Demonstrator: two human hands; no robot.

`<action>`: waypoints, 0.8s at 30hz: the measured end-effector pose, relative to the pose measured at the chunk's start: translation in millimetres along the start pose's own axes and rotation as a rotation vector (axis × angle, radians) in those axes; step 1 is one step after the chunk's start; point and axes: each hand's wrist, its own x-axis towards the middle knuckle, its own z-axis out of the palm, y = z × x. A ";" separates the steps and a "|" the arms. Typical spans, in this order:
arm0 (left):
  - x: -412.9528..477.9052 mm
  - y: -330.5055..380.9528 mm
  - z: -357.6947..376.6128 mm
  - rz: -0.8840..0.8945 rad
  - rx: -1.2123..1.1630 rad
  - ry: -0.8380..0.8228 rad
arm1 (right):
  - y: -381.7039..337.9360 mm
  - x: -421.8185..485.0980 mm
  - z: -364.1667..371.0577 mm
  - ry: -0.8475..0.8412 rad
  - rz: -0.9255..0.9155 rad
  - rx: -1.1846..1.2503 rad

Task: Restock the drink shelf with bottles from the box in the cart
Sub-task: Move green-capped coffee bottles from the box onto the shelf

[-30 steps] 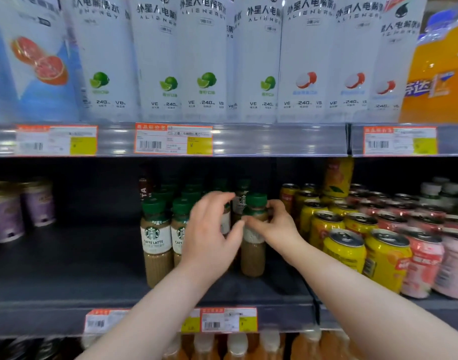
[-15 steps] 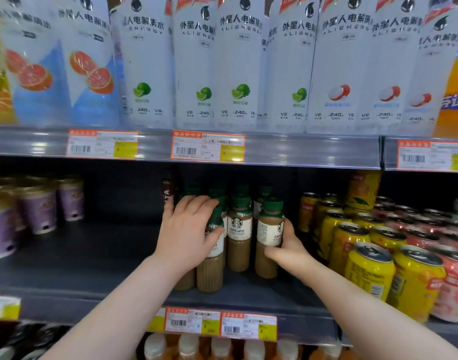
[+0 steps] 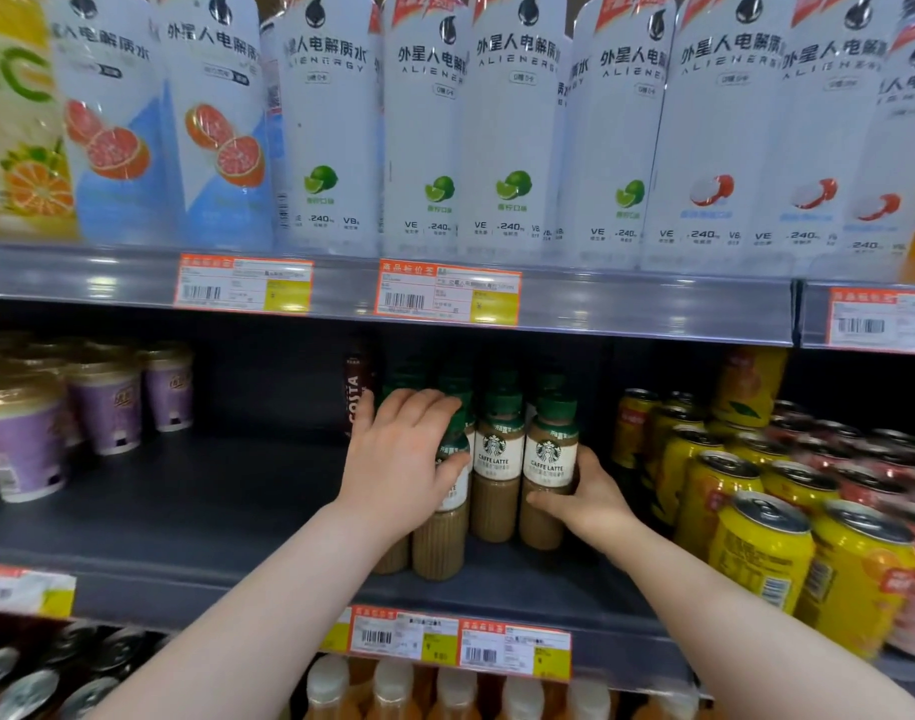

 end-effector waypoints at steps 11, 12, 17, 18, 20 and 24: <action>1.4 -5.8 -0.3 0.041 -0.007 -0.061 | -21.6 -12.9 -0.9 0.119 -0.035 -0.094; 0.9 -6.5 -1.2 0.051 -0.011 -0.070 | -26.3 -16.2 -2.1 0.138 -0.043 -0.139; -5.9 -11.9 -10.9 0.104 0.008 -0.052 | -47.7 -40.6 -5.0 0.278 -0.077 -0.405; -7.4 -14.0 -13.3 0.110 -0.004 -0.057 | -52.4 -46.0 -5.0 0.290 -0.083 -0.449; -10.4 -19.4 -17.5 0.119 -0.019 -0.078 | -60.8 -56.4 -4.4 0.286 -0.070 -0.510; -18.7 -30.7 -24.2 0.151 0.008 -0.104 | -73.3 -82.4 -1.0 0.276 -0.024 -0.679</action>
